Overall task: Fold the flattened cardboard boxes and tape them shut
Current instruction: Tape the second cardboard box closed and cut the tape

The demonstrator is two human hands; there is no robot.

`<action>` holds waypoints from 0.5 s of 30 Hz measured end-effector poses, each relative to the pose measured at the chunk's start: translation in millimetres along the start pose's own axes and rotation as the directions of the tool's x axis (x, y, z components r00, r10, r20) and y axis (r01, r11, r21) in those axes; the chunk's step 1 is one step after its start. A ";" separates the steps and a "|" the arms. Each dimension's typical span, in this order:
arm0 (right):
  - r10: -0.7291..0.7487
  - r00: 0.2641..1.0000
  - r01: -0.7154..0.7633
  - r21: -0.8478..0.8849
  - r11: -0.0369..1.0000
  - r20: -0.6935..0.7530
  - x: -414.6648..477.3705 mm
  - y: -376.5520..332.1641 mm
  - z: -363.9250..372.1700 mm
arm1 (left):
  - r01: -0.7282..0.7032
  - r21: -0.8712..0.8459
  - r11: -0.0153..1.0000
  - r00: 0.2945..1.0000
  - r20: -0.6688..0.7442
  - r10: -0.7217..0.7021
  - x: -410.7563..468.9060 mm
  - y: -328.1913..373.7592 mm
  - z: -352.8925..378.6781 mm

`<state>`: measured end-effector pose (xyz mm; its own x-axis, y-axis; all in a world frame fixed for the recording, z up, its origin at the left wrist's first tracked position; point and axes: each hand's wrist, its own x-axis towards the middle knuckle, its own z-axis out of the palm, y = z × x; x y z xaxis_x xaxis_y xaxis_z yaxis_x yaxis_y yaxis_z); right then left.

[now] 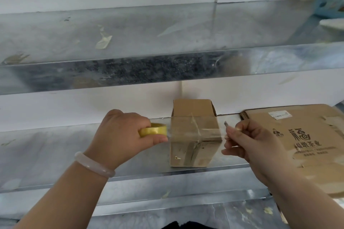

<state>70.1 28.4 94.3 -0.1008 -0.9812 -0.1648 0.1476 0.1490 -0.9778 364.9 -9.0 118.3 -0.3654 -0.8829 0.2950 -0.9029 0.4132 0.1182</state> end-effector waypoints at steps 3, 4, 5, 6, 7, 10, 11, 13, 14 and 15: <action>0.024 1.000 -0.024 -0.017 1.000 0.018 2.5 5.9 -3.2 | 0.004 0.044 0.999 1.000 0.006 -0.004 2.9 1.7 5.9; 0.034 0.999 -0.033 -0.024 0.999 0.017 4.3 8.8 -4.4 | 0.013 0.045 0.999 1.000 0.011 -0.014 3.2 2.0 8.2; 0.044 0.999 -0.043 -0.030 0.999 0.014 6.9 12.0 -5.5 | 0.024 0.040 0.999 0.999 0.023 -0.025 3.6 1.8 10.5; 0.055 0.998 -0.055 -0.034 0.998 0.011 9.5 15.1 -6.5 | 0.033 0.035 0.999 0.999 0.038 -0.034 4.3 1.2 12.8; 0.067 0.998 -0.066 -0.036 0.997 0.014 12.0 18.1 -7.3 | 0.040 0.031 0.999 0.998 0.052 -0.042 5.0 0.3 15.6; 0.122 0.992 -0.121 -0.034 0.992 0.033 17.8 27.2 -9.2 | 0.053 0.025 0.998 0.994 0.098 -0.056 7.1 -2.2 24.7; 0.149 0.988 -0.148 -0.031 0.988 0.038 19.8 30.6 -10.4 | 0.059 0.014 0.998 0.992 0.112 -0.060 7.3 -2.6 27.5; 0.205 0.978 -0.205 -0.017 0.979 0.048 23.6 36.7 -13.8 | 0.066 -0.009 0.998 0.990 0.126 -0.064 8.0 -2.4 31.8; 0.229 0.972 -0.229 -0.005 0.973 0.057 25.3 39.1 -15.5 | 0.062 -0.011 0.998 0.990 0.129 -0.060 8.8 -2.3 33.1; 0.248 0.966 -0.250 0.015 0.968 0.072 26.8 41.9 -16.9 | 0.057 -0.011 0.998 0.989 0.134 -0.055 9.5 -2.1 34.1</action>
<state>56.9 10.4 46.6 0.0104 -0.9198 -0.3923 0.1827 0.3874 -0.9036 355.7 -25.9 88.5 -0.3424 -0.9262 0.1580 -0.9197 0.3648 0.1454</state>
